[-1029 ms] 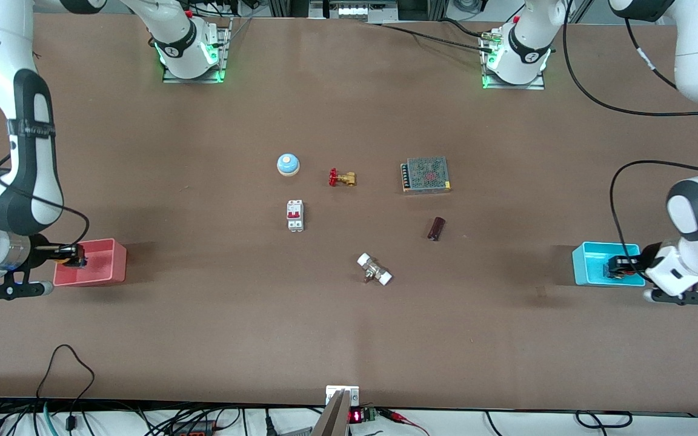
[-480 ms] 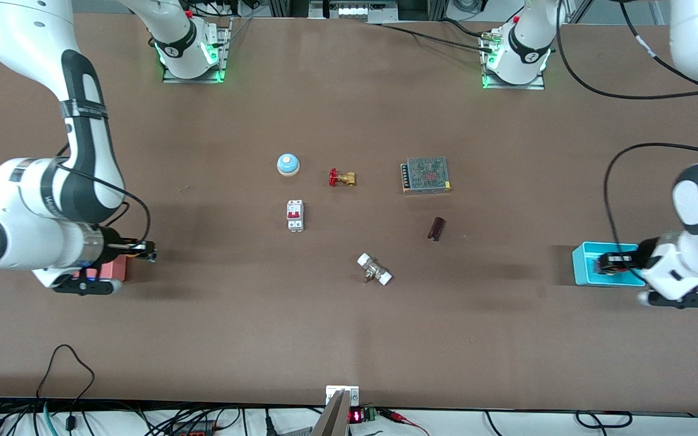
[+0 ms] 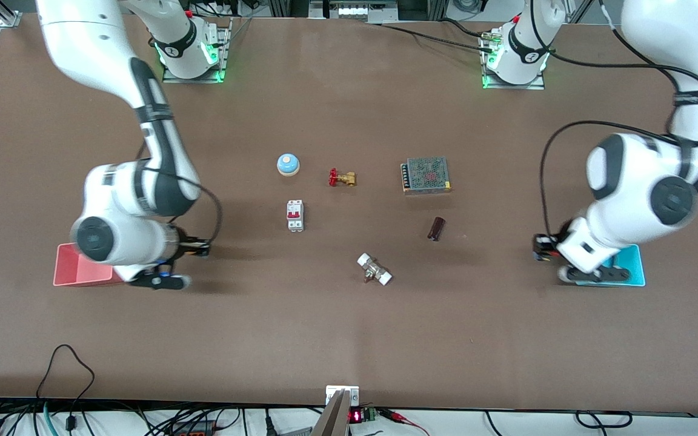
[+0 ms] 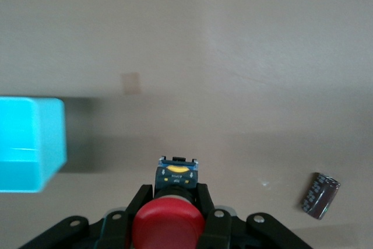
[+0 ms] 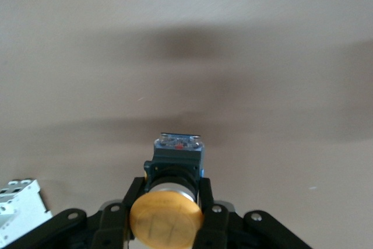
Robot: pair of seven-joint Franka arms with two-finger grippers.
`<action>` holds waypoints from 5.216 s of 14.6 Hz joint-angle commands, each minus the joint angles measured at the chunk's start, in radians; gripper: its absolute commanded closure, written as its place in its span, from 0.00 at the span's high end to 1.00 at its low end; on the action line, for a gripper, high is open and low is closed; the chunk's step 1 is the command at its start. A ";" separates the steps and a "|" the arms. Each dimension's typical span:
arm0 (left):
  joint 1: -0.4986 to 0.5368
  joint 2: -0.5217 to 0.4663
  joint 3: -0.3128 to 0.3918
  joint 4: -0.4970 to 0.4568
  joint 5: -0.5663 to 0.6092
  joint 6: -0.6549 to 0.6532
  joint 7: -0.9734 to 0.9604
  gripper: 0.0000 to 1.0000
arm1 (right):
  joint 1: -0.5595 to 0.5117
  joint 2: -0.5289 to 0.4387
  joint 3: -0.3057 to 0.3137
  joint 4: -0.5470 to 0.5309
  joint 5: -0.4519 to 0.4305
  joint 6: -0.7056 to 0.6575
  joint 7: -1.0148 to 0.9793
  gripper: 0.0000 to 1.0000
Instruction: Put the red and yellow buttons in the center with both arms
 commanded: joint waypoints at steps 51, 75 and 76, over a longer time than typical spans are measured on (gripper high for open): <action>0.002 0.090 0.018 0.428 -0.011 -0.457 -0.071 1.00 | -0.426 -0.437 0.136 0.061 -0.203 -0.322 -0.124 1.00; 0.130 -0.157 0.008 0.410 -0.022 -0.666 0.140 1.00 | -0.499 -0.678 0.218 -0.163 -0.258 -0.377 -0.248 1.00; 0.125 -0.157 0.008 0.416 -0.015 -0.666 0.142 1.00 | -0.499 -0.678 0.218 -0.163 -0.258 -0.380 -0.248 1.00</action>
